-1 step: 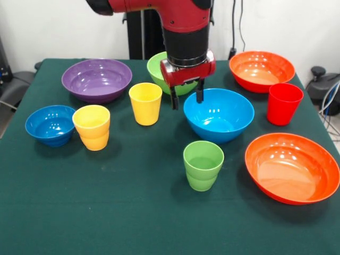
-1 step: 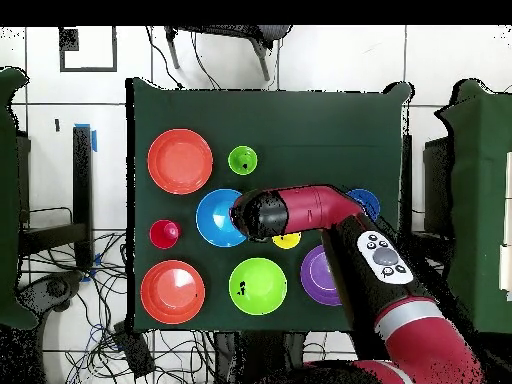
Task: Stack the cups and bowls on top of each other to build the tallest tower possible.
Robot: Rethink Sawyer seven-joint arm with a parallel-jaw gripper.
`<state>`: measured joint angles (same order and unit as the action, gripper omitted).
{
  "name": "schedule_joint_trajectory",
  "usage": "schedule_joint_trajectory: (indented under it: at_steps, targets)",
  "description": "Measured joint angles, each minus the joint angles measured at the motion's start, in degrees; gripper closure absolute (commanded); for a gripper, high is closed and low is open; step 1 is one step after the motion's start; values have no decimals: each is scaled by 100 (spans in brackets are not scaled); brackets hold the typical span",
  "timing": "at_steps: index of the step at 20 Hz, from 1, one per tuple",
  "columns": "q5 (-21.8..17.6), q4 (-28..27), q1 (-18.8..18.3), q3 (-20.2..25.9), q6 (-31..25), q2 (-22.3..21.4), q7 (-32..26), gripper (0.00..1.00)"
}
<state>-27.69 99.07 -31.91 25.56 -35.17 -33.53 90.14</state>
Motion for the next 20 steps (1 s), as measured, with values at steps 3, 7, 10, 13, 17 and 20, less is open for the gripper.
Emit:
schedule_joint_trajectory:
  at_steps: [3, 7, 10, 13, 17, 20]
  targets:
    - [-77, -34, 9, -6, 27, 108, 0, 0]
    - [-243, -133, 31, -36, 139, 341, 0, 0]
    - [-374, -232, 59, -71, 310, 546, 0, 0]
    - [-442, -287, 87, -105, 437, 694, 0, 0]
    - [-500, -390, 136, -165, 548, 905, 0, 0]
    - [-499, -454, 169, -213, 550, 1016, 0, 0]
